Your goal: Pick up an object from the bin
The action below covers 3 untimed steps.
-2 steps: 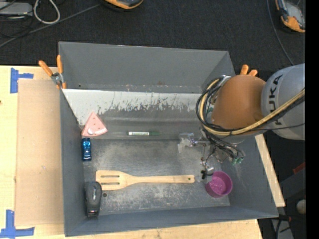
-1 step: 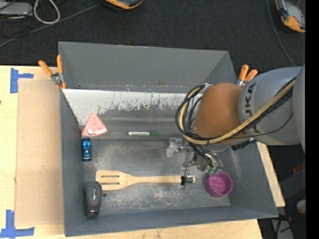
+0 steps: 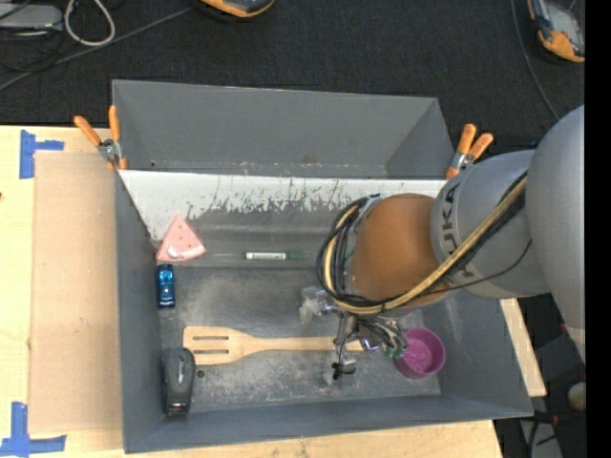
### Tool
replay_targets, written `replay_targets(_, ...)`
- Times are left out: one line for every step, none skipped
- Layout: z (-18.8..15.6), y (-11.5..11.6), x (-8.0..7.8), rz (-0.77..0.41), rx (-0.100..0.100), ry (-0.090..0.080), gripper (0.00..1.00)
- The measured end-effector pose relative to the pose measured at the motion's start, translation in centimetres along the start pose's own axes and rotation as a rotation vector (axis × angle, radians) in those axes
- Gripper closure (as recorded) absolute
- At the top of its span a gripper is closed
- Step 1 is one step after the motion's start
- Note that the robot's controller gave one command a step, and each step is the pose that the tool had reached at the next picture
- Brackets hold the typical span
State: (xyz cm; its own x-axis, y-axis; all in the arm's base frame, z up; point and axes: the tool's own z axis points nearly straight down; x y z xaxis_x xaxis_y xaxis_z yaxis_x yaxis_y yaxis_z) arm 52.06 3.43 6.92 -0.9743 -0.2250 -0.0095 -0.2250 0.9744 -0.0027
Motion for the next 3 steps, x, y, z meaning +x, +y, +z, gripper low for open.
replay_targets(0.0,1.0,0.0,0.188,-0.004,0.009,1.00)
replay_targets(-0.1,1.1,0.0,0.187,-0.004,0.010,1.00)
replay_targets(-2.5,1.1,0.2,0.186,-0.005,0.018,1.00)
